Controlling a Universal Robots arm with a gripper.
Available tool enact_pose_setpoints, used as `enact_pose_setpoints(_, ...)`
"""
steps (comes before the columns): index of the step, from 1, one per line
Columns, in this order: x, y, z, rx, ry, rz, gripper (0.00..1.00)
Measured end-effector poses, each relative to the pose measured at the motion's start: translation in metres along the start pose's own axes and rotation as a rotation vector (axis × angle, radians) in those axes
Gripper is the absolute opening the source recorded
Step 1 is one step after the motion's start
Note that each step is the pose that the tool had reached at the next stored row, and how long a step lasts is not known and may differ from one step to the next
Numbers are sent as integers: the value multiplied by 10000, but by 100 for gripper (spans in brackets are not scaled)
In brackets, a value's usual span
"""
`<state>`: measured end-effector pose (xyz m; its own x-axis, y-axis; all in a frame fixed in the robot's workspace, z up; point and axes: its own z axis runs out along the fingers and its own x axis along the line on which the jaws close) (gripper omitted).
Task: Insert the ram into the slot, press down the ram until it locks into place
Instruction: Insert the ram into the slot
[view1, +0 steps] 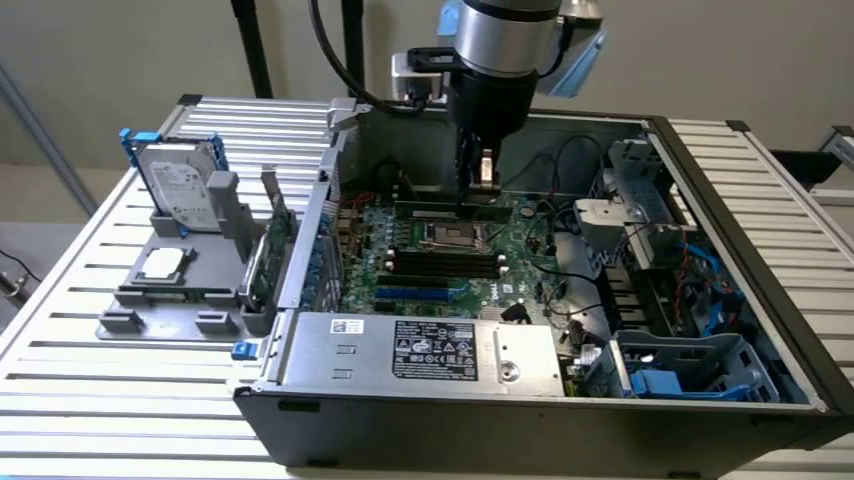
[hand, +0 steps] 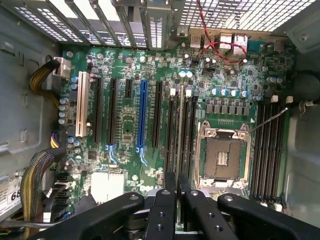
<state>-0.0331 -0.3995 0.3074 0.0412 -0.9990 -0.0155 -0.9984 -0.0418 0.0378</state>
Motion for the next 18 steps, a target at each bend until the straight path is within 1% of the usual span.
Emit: enact_pose_setpoints(18, 2, -12, 327, -1, 2, 5, 13)
